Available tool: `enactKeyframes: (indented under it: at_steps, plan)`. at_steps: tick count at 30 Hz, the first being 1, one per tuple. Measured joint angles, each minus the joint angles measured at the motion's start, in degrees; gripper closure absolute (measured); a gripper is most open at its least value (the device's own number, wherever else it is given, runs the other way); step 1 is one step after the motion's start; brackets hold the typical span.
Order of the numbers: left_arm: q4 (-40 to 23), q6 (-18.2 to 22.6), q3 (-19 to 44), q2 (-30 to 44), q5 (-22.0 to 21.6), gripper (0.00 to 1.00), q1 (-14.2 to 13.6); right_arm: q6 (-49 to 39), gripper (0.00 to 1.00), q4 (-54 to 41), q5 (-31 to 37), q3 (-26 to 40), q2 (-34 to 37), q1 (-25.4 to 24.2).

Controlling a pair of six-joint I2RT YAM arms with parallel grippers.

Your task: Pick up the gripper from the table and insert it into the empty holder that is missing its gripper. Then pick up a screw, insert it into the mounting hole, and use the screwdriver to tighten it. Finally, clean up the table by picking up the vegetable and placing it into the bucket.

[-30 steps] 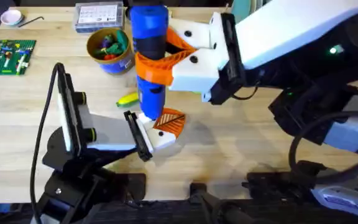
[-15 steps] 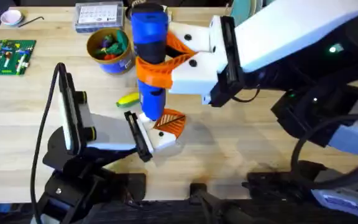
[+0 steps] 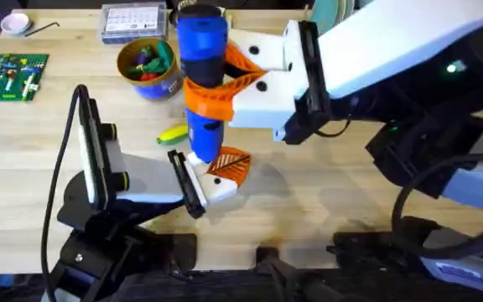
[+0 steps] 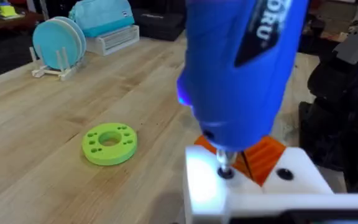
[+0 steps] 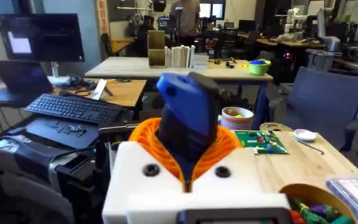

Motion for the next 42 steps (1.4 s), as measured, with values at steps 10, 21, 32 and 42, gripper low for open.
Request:
enactKeyframes:
  at_steps: [10,21,32,42]
  plan:
    - [0.4,0.4,0.3,-0.1,-0.2,0.997,0.0,3.3,0.979,1.5,-4.2,-1.6,-2.8,-6.1]
    - [-0.3,0.4,0.2,0.0,-0.2,0.997,0.0,3.4,0.979,7.6,1.1,-1.5,-6.8,-10.6]
    - [-0.3,0.4,0.2,0.0,-0.2,0.997,0.0,-7.9,0.979,-29.1,13.2,-1.2,-4.4,-17.1]
    - [-0.3,0.4,0.2,0.0,-0.2,0.997,0.0,-29.4,0.979,-60.4,21.6,12.6,8.0,-31.5]
